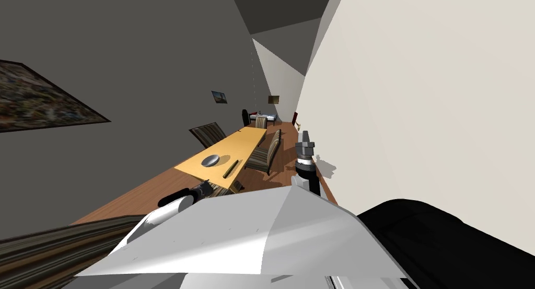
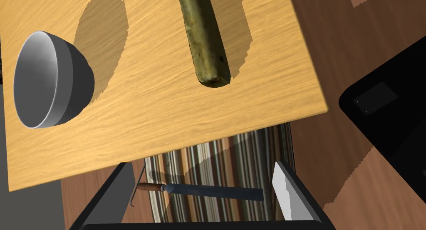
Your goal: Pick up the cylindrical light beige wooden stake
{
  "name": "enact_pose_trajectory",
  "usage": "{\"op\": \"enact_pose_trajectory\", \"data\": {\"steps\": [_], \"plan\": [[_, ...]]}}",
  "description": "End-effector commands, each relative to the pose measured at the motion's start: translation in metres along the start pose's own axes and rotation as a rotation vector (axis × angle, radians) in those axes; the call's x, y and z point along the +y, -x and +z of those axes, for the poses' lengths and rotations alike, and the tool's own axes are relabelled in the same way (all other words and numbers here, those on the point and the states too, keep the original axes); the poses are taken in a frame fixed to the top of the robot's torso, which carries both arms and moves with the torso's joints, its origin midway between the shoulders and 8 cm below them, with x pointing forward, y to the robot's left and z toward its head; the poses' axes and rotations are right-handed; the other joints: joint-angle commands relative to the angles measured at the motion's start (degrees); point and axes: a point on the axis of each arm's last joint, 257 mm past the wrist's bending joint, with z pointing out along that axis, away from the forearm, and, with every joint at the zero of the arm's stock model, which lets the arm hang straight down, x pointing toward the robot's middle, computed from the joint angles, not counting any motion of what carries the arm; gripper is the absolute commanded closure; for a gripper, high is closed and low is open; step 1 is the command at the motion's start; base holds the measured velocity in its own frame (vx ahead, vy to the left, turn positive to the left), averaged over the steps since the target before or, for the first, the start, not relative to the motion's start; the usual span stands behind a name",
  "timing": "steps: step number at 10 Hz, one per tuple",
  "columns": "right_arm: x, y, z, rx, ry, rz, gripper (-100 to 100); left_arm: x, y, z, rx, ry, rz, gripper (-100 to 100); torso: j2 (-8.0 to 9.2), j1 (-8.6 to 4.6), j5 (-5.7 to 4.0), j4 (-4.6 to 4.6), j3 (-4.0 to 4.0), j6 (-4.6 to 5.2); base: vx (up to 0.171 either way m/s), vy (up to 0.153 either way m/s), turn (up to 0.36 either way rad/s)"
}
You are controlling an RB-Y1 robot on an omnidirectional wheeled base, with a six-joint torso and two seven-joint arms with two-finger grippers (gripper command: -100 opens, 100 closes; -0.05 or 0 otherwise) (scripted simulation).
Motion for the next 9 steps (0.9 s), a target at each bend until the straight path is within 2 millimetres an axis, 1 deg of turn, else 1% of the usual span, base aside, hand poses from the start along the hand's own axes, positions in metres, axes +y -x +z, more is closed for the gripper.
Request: {"op": "enact_pose_trajectory", "data": {"steps": [1,2,3,4,5,6,7,8,9], "plan": [[0.0,0.0,0.0,0.0,0.0,0.0,0,0.01,0.018,0.003,-0.042,0.05,-0.046,-100,0.0,0.0,0.0,0.0,0.0,0.0,0.077,-0.029,-0.028],[0.0,0.0,0.0,0.0,0.0,0.0,0,0.012,0.019,0.003,-0.048,0.06,-0.046,-100,-0.05,0.0,0.0,0.0,-0.02,0.0,0.087,-0.026,-0.009],[0.0,0.0,0.0,0.0,0.0,0.0,0,0.019,0.033,0.004,-0.08,0.092,-0.09,-100,-0.07,0.0,0.0,-0.01,-0.04,0.0,0.112,-0.031,-0.025],[0.0,0.0,0.0,0.0,0.0,0.0,0,0.023,0.035,0.004,-0.089,0.108,-0.09,-100,-0.16,-0.01,0.0,-0.02,-0.08,0.0,0.105,-0.034,-0.013],[0.0,0.0,0.0,0.0,0.0,0.0,0,0.032,0.049,0.004,-0.124,0.146,-0.133,-100,-0.15,-0.04,0.0,-0.03,-0.08,0.01,0.14,-0.042,-0.036],[0.0,0.0,0.0,0.0,0.0,0.0,0,0.034,0.05,0.004,-0.128,0.154,-0.133,-100,-0.26,-0.05,0.0,-0.05,-0.14,0.01,0.122,-0.018,-0.009],[0.0,0.0,0.0,0.0,0.0,0.0,0,0.041,0.062,0.004,-0.16,0.185,-0.176,-100,-0.22,0.01,0.0,-0.05,-0.13,0.0,0.125,-0.016,-0.033],[0.0,0.0,0.0,0.0,0.0,0.0,0,0.044,0.063,0.003,-0.165,0.195,-0.176,-100,-0.23,0.02,0.01,-0.05,-0.13,0.01,0.107,-0.011,-0.016],[0.0,0.0,0.0,0.0,0.0,0.0,0,0.052,0.074,0.002,-0.199,0.231,-0.216,-100,-0.18,0.05,0.01,-0.04,-0.1,0.0,0.13,-0.022,-0.032]]}}
